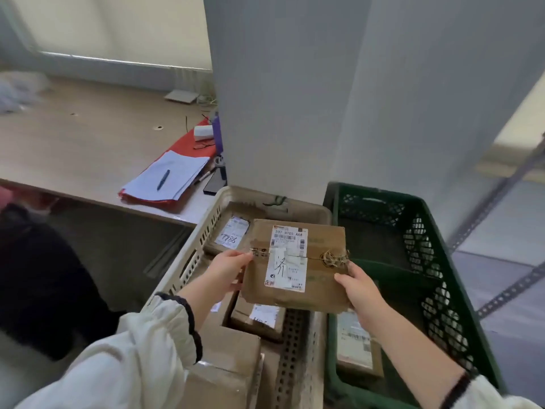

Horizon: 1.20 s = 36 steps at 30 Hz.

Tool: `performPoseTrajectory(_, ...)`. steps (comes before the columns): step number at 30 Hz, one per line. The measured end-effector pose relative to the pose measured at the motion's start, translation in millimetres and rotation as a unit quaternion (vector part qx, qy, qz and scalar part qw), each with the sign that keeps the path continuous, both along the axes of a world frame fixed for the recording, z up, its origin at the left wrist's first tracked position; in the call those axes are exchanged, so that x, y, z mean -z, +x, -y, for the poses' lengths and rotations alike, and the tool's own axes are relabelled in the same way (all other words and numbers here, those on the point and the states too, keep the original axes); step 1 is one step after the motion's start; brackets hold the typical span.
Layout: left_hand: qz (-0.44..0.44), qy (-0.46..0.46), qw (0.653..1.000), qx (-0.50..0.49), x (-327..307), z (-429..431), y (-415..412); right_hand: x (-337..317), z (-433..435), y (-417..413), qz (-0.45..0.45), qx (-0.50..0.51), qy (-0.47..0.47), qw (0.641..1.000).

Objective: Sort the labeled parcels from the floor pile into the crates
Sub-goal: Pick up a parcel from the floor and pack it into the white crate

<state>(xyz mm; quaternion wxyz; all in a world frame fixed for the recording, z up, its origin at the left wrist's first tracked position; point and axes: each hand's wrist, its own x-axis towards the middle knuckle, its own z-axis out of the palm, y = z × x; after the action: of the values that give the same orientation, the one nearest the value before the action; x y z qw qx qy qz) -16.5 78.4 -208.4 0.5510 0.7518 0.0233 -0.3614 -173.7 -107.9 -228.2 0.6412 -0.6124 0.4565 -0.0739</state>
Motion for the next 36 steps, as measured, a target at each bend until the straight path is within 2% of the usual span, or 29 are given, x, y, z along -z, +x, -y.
performPoseTrajectory(4, 0.048, 0.085, 0.995, -0.021, 22, -33, 54, 19, -35, 61, -0.007, -0.044, 0.059, 0.997)
performPoseTrajectory(11, 0.119, 0.272, 0.951, 0.085, 82, -68, 117, 75, -84, 120, -0.068, -0.050, 0.140, 0.987)
performPoseTrajectory(20, 0.191, 0.394, 0.871, 0.221, 114, -90, 115, 111, -116, 116, -0.100, -0.048, 0.132, 0.985)
performPoseTrajectory(31, 0.246, 0.475, 0.805, 0.256, 120, -96, 116, 125, -124, 122, -0.114, -0.091, 0.084, 0.986)
performPoseTrajectory(36, 0.270, 0.513, 0.778, 0.242, 111, -92, 115, 124, -126, 124, -0.130, -0.130, 0.028, 0.982)
